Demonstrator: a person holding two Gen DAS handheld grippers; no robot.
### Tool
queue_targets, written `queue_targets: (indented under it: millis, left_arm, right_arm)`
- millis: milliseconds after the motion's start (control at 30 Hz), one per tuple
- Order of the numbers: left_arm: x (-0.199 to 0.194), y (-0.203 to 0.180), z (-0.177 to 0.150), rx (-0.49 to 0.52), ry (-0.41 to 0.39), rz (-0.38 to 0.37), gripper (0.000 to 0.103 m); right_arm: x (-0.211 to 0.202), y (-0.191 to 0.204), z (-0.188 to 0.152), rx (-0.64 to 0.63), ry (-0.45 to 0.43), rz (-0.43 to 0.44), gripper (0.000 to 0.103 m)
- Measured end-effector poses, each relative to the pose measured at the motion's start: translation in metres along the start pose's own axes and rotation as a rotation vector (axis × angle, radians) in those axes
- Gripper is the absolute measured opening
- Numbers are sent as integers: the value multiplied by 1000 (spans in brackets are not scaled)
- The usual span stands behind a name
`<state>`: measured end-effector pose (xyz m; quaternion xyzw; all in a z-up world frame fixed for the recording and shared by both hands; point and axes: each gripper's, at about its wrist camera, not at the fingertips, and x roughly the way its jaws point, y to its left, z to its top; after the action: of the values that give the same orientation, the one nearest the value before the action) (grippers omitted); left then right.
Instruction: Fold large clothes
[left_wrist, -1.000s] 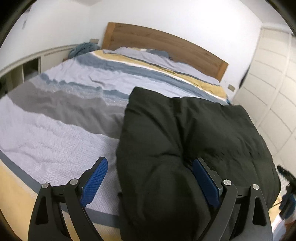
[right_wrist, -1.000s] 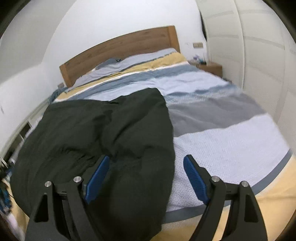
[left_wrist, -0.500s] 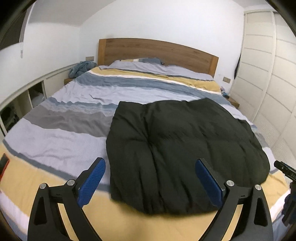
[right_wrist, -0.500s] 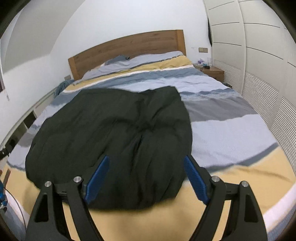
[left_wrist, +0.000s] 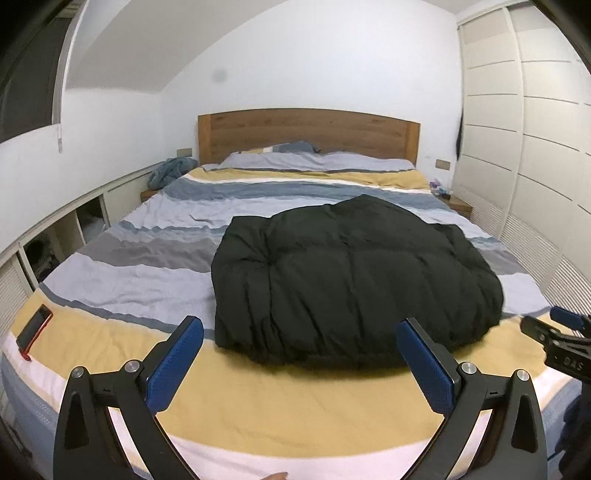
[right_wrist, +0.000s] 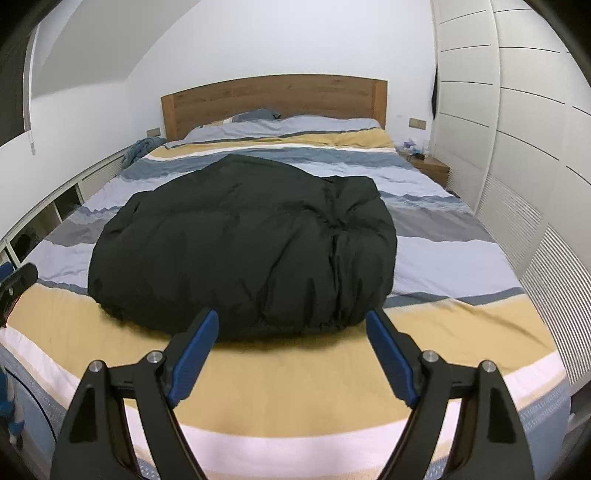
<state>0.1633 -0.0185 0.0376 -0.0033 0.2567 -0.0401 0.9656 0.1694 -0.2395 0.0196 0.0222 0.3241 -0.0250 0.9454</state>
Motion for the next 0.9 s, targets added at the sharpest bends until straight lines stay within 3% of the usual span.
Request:
queue_targets:
  millis: [400,900]
  left_arm:
    - [-52,-5,-18,13,-25,-17,103]
    - [-76,0,-35,3,-13,10,102]
  right_arm:
    - [-45,11,-17,-18,-37,-41,82]
    - [-83,10,-37,-29,-62,-95,82]
